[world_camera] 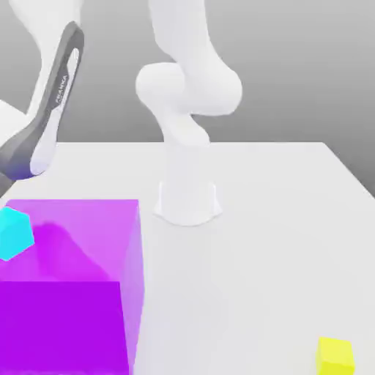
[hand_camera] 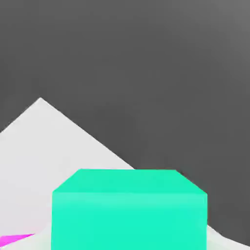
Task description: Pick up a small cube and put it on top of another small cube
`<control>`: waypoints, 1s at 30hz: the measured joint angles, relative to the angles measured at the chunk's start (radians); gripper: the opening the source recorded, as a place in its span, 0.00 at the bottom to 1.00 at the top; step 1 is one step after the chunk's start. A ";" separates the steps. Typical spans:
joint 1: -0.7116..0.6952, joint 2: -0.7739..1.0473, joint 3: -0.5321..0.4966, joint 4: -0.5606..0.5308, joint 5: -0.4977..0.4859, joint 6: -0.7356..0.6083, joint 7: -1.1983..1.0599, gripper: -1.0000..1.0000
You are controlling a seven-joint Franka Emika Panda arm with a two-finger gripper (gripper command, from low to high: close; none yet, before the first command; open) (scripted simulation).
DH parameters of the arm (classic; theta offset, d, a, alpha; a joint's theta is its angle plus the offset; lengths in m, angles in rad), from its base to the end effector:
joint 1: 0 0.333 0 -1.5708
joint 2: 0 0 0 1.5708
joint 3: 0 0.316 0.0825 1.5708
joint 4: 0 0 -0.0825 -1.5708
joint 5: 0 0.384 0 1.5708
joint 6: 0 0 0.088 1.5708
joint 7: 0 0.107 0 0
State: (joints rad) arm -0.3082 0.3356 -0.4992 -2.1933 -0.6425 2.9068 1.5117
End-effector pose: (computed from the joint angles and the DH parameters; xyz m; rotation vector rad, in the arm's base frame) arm 0.4337 -0.3920 0.2808 1.8825 -2.0620 0.6838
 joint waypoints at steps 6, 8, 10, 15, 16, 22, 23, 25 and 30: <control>0.157 0.034 0.095 0.076 -0.015 -0.060 0.030 0.00; 0.189 0.031 0.160 0.071 0.019 -0.089 -0.014 0.00; 0.216 0.027 0.228 0.065 0.052 -0.117 -0.059 0.00; 0.281 0.016 0.393 0.045 0.134 -0.184 -0.168 0.00; 0.298 0.013 0.421 0.041 0.153 -0.197 -0.191 0.00; 0.367 -0.004 0.631 0.006 0.277 -0.282 -0.351 0.00; 0.379 -0.010 0.669 -0.005 0.314 -0.300 -0.396 0.00; 0.384 -0.024 0.761 -0.035 0.399 -0.341 -0.500 0.00; 0.409 0.013 0.823 -0.066 0.434 -0.323 -0.582 0.00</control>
State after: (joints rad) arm 0.1010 0.3486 0.3238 -2.2589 -0.2082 2.5835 0.9295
